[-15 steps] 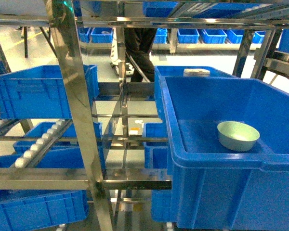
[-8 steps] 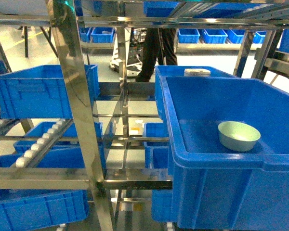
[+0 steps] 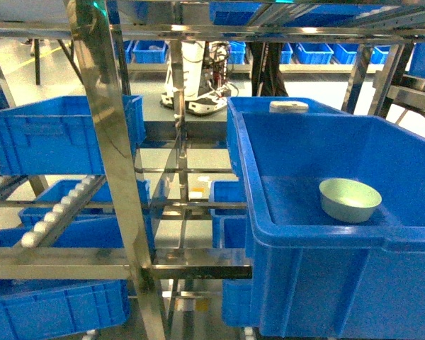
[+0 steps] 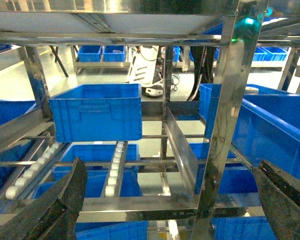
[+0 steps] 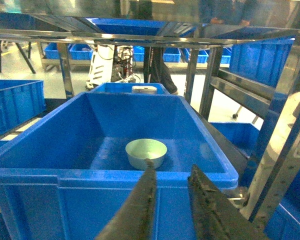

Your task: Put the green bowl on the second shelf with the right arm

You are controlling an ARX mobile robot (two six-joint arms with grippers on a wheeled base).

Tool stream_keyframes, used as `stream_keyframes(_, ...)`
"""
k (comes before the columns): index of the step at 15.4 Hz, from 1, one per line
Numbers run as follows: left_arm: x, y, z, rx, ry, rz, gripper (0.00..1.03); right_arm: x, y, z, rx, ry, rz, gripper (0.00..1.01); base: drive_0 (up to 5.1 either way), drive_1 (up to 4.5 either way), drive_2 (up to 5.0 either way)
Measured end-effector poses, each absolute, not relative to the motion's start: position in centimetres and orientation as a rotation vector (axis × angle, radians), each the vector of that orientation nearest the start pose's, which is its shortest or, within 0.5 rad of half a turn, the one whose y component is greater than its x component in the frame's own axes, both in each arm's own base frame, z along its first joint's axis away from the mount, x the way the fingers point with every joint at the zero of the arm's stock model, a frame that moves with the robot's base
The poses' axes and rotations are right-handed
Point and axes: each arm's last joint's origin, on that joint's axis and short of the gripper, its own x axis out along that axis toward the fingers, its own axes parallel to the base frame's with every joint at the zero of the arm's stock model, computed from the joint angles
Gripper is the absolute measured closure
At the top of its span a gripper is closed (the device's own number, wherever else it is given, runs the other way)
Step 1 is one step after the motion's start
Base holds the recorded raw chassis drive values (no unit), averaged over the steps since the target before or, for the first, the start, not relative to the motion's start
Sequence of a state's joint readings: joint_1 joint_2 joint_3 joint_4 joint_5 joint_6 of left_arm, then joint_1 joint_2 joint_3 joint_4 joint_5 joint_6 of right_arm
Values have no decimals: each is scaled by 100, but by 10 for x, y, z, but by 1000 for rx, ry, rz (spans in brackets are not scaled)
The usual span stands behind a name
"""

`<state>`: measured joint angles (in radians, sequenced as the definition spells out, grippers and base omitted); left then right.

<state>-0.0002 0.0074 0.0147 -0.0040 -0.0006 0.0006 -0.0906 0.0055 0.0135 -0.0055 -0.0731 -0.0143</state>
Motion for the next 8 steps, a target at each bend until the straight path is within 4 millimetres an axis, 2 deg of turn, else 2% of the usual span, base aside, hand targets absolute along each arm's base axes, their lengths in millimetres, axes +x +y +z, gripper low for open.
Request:
stream_keyframes(2, 97, 0, 168, 1, -3, 0, 5, 97, 2, 167, -16, -4, 34, 100, 0, 0, 0)
stream_keyframes(8, 97, 0, 168, 1, -3, 0, 5, 97, 0, 167, -15, -3, 2, 99, 0, 0, 0)
